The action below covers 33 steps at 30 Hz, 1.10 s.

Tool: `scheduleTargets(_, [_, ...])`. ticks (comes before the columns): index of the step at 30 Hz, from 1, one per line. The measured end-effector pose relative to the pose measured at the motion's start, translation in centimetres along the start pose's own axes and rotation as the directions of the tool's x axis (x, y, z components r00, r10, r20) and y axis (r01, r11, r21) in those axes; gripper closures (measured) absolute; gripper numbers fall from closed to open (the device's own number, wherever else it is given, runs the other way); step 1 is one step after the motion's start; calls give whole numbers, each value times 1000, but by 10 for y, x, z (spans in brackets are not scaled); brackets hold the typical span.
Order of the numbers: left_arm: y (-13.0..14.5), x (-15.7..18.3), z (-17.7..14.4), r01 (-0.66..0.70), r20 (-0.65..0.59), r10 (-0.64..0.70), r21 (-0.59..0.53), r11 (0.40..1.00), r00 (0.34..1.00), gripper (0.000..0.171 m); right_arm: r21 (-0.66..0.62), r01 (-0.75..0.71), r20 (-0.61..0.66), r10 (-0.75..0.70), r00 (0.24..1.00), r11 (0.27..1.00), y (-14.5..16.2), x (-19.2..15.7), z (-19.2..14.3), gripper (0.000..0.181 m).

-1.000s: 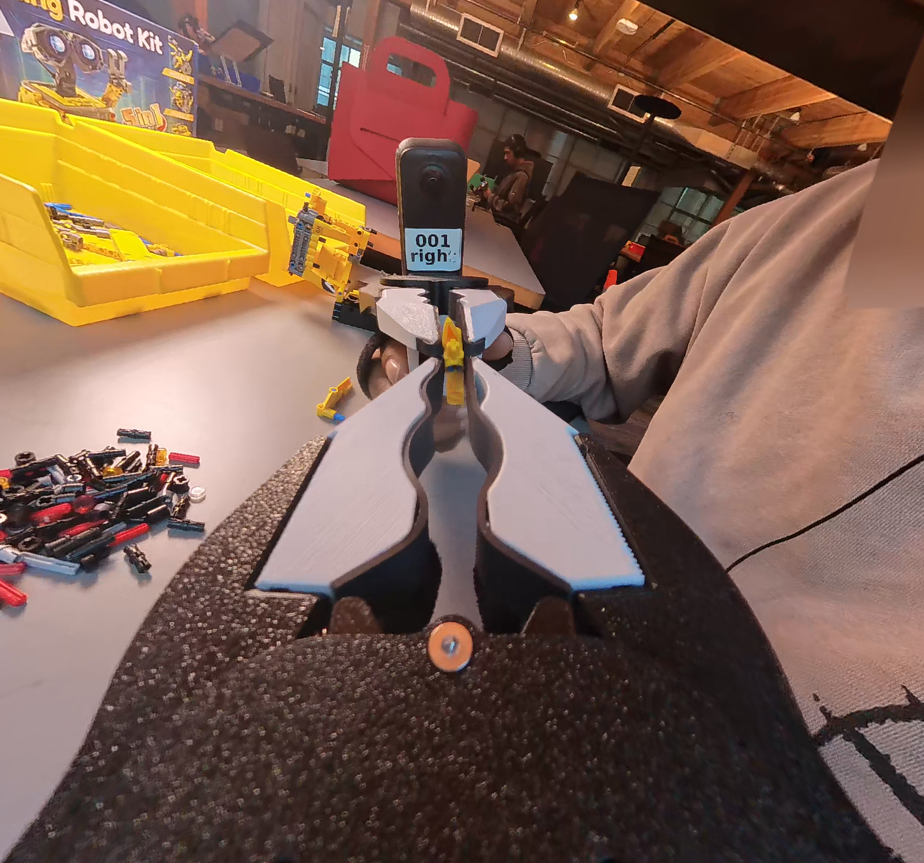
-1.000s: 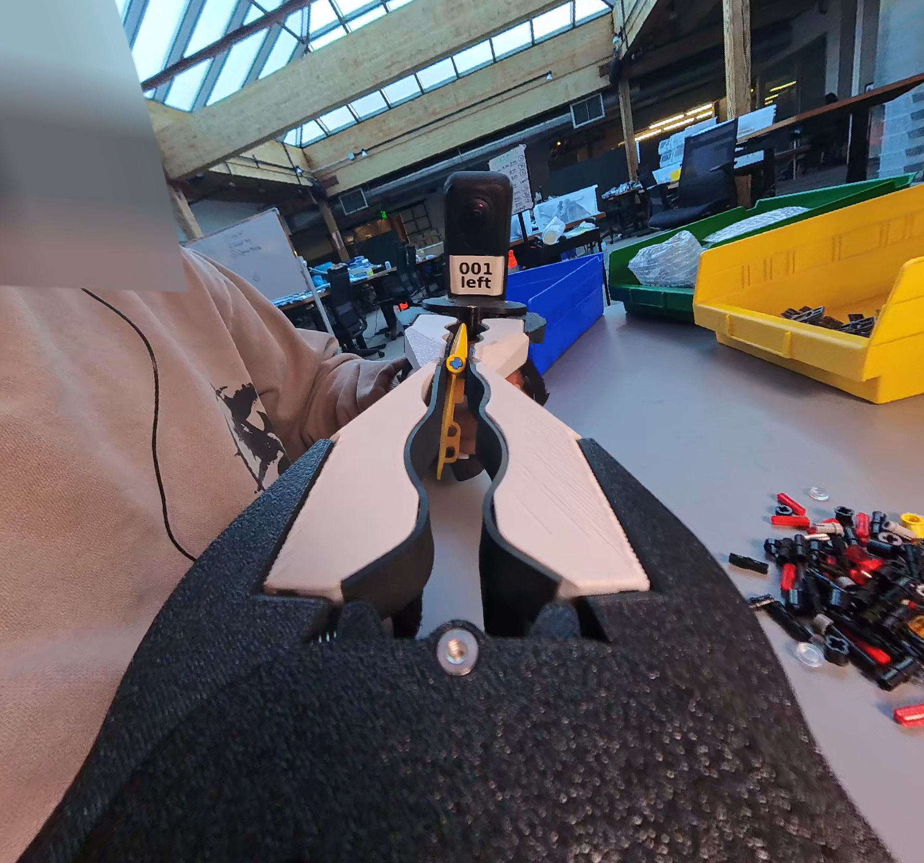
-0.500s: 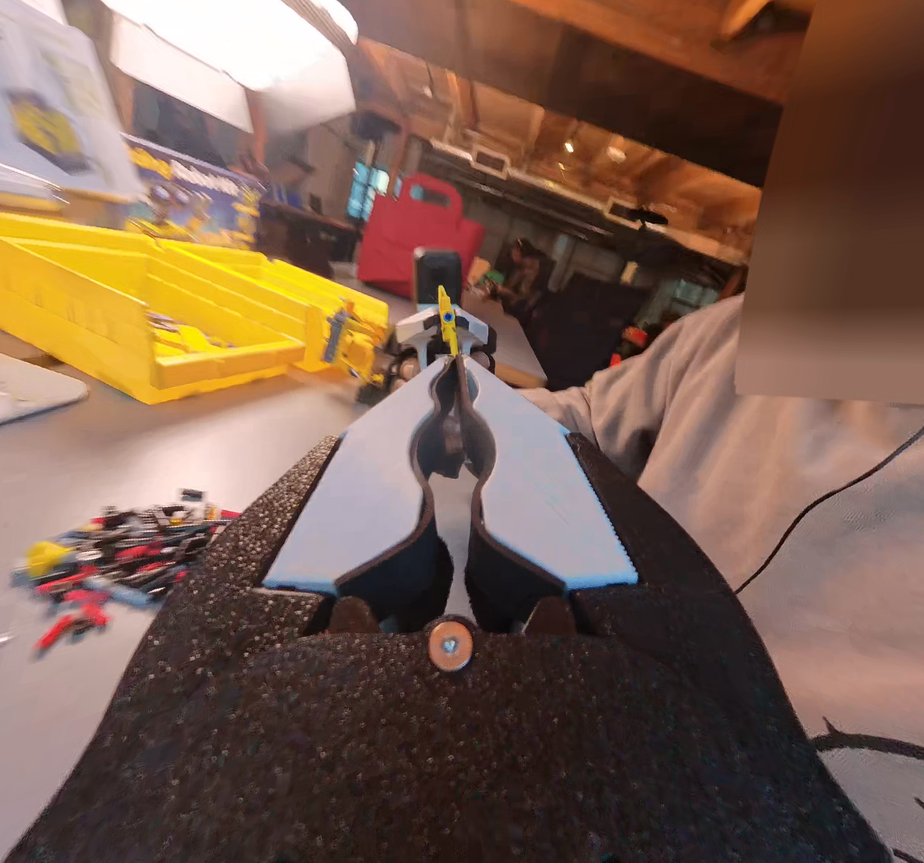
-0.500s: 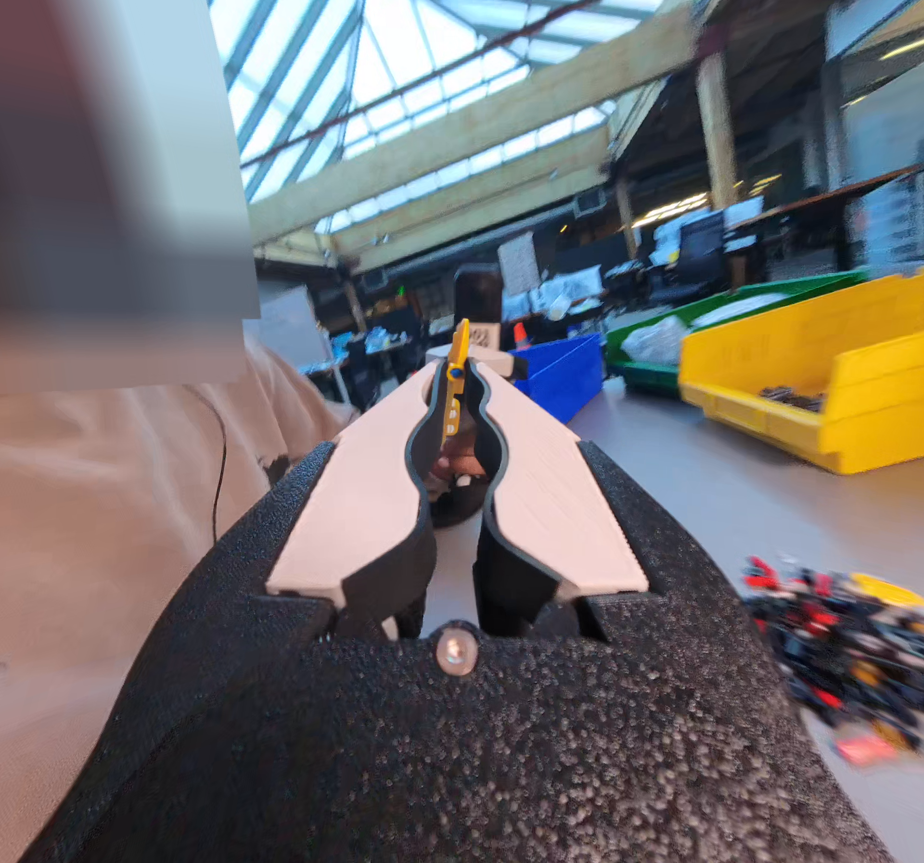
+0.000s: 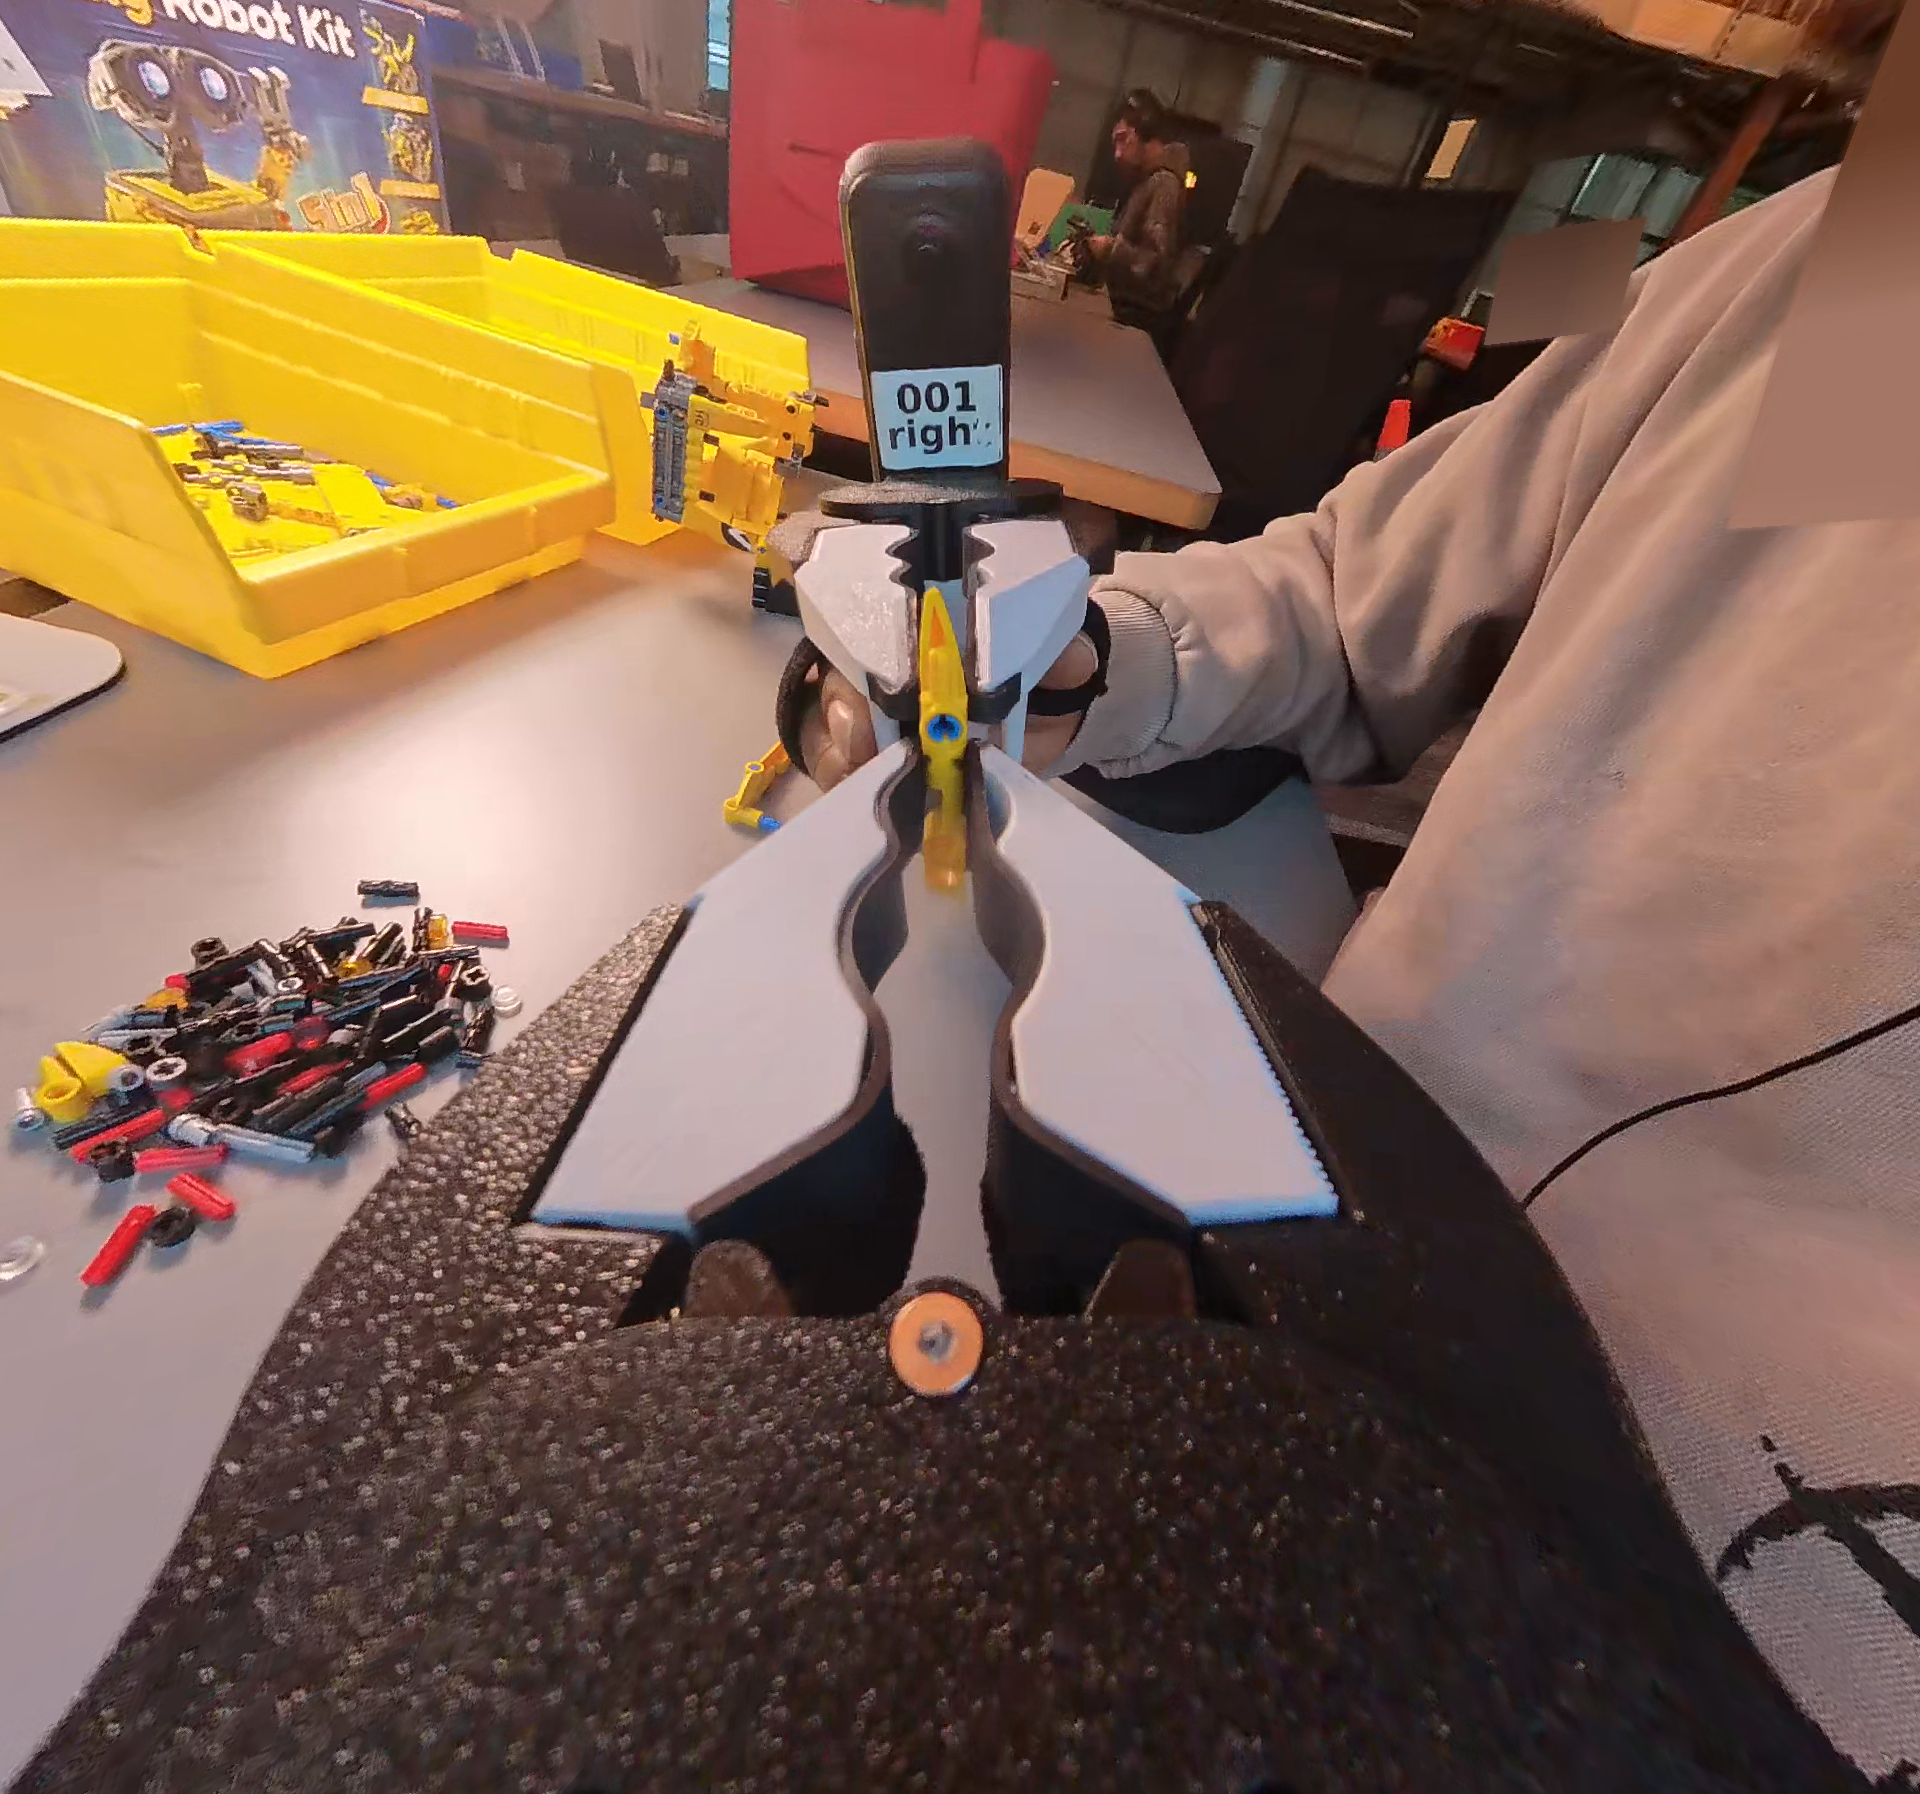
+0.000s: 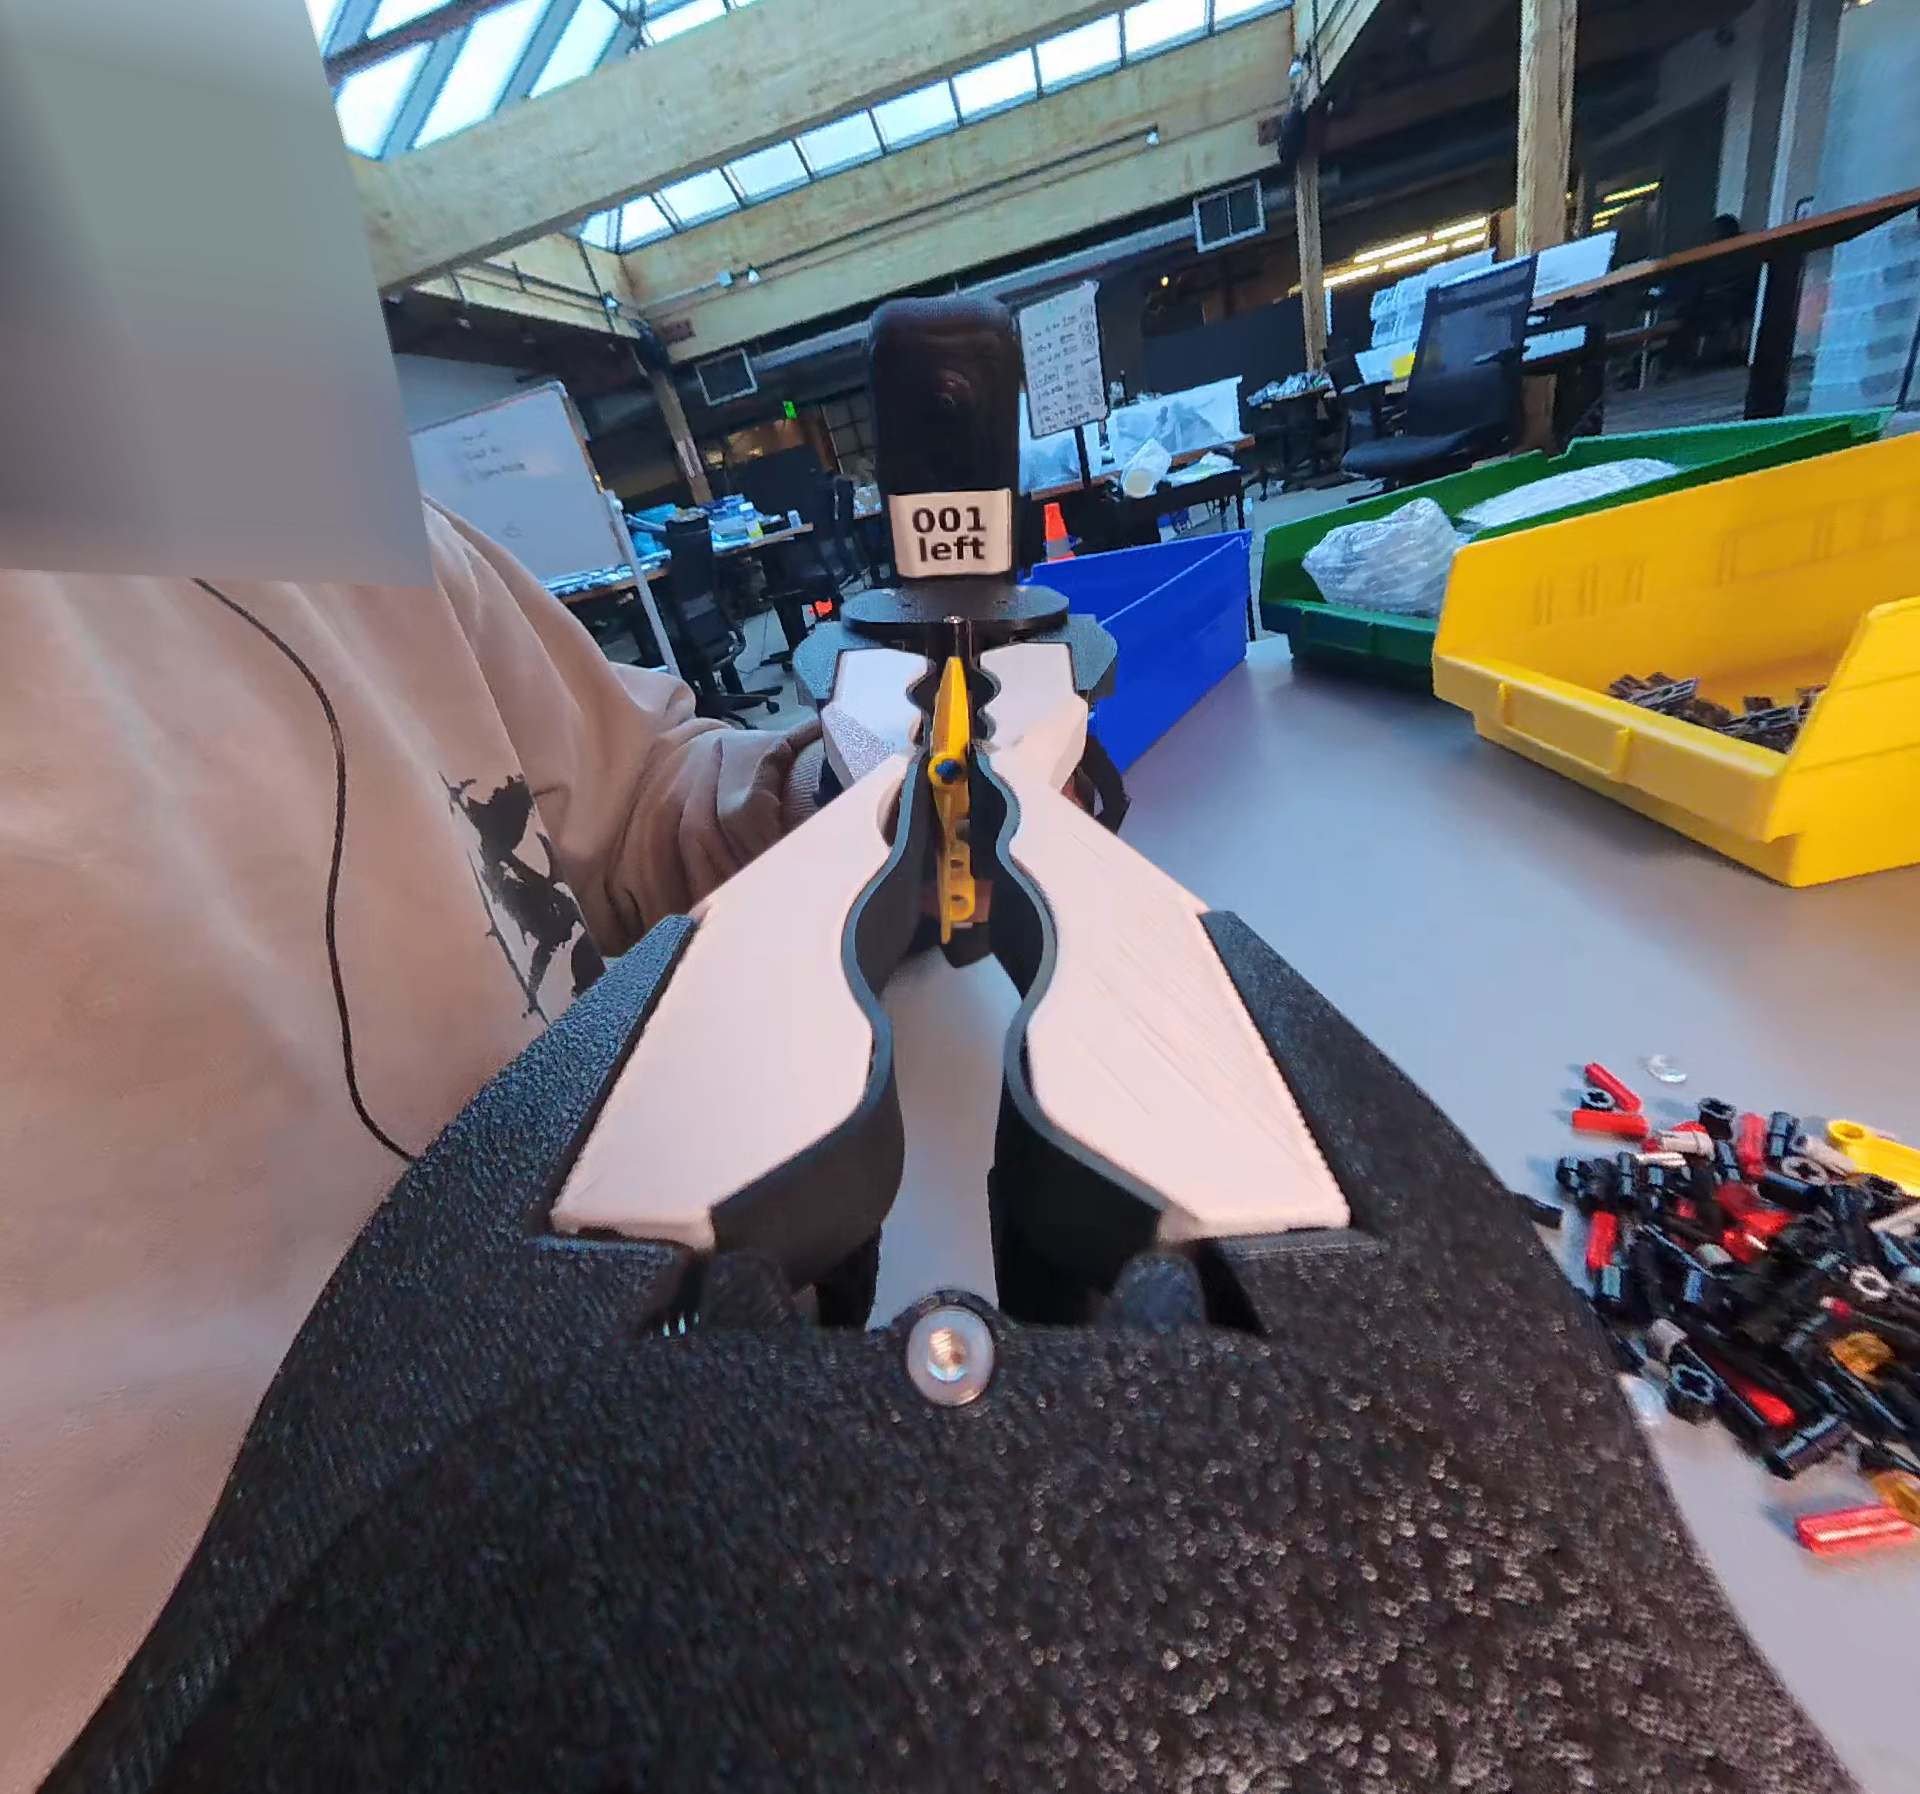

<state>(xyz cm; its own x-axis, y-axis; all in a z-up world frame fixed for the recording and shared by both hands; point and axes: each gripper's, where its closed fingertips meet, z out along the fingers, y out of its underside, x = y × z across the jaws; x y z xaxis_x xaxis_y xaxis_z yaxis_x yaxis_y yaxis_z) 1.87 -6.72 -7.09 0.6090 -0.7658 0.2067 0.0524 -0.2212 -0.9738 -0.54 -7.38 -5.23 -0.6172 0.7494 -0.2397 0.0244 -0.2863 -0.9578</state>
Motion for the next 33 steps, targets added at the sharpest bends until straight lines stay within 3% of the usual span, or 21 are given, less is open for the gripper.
scheduleTargets(8, [-14,11,-7,3,-32,0,87,996,999,167,7,26,55,-26,998,1000,-6,-12,-2,177])
scheduleTargets(10, [-53,-5,-47,65,-12,-64,295,953,998,167,93,-17,10,16,1000,996,-21,2,-24,176])
scheduleTargets(11, [-60,-9,-62,21,22,-29,318,948,999,167,99,-9,-42,14,999,995,-23,13,-39,176])
scheduleTargets(13, [-55,-7,-59,-39,59,23,287,957,998,166,68,33,-78,-28,997,997,-21,16,-44,176])
scheduleTargets(17, [-31,-18,-41,-13,70,1,171,985,998,166,10,76,-63,-75,995,997,-17,16,-25,175])
scheduleTargets(24, [3,-40,-32,-14,175,9,27,1000,985,166,-41,93,-113,-97,989,995,-7,21,-31,175])
scheduleTargets(30, [20,-44,-24,-19,193,26,-39,999,981,166,-199,125,-208,-167,964,972,18,41,-36,174])
scheduleTargets(33, [29,-59,-26,-22,272,45,-87,996,961,166,-330,96,-300,-201,932,939,37,62,-44,174])
